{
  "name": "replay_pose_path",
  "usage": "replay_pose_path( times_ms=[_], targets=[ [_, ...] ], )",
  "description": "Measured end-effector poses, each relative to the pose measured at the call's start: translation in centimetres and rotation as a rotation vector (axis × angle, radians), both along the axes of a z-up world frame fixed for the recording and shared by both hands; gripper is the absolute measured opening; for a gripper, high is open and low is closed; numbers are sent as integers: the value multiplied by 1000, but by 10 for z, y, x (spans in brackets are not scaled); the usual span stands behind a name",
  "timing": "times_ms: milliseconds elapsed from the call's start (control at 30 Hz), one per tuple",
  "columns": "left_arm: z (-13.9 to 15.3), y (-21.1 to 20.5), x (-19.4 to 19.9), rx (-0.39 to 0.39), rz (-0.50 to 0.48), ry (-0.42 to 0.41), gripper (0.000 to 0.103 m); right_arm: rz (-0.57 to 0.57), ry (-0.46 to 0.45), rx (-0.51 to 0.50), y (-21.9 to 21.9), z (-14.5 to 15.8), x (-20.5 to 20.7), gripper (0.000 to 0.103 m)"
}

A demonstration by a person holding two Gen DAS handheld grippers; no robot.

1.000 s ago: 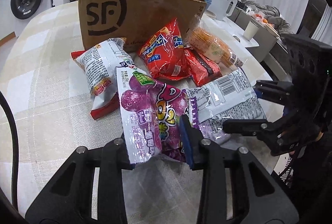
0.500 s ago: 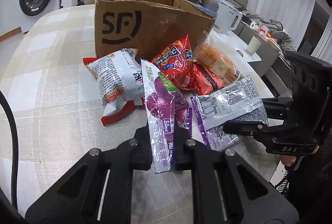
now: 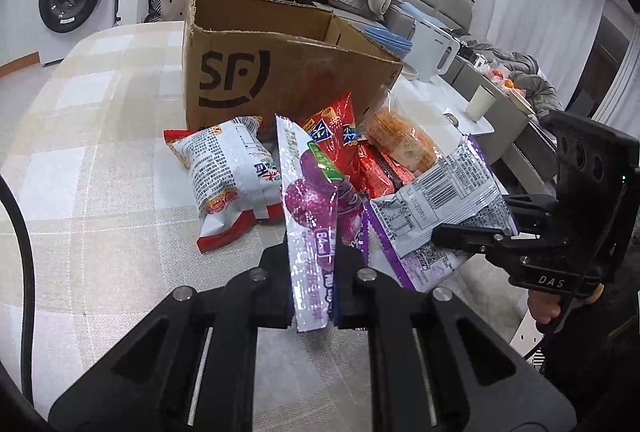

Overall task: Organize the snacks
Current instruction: 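Lift both bags and carry them into the SF box with both grippers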

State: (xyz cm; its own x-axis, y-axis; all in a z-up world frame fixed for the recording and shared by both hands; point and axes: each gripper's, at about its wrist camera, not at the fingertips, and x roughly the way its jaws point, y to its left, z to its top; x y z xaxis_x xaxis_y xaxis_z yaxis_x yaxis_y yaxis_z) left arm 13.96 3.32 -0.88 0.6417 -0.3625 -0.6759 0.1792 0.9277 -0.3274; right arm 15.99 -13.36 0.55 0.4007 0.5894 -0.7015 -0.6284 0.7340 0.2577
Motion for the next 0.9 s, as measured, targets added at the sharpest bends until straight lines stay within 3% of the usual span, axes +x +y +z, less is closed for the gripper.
replay_pose_path(
  times_ms=[900],
  targets=[
    [72,42,-38,9,91,-135,9,-96,-143,155,-18,45,-7,15]
  ],
)
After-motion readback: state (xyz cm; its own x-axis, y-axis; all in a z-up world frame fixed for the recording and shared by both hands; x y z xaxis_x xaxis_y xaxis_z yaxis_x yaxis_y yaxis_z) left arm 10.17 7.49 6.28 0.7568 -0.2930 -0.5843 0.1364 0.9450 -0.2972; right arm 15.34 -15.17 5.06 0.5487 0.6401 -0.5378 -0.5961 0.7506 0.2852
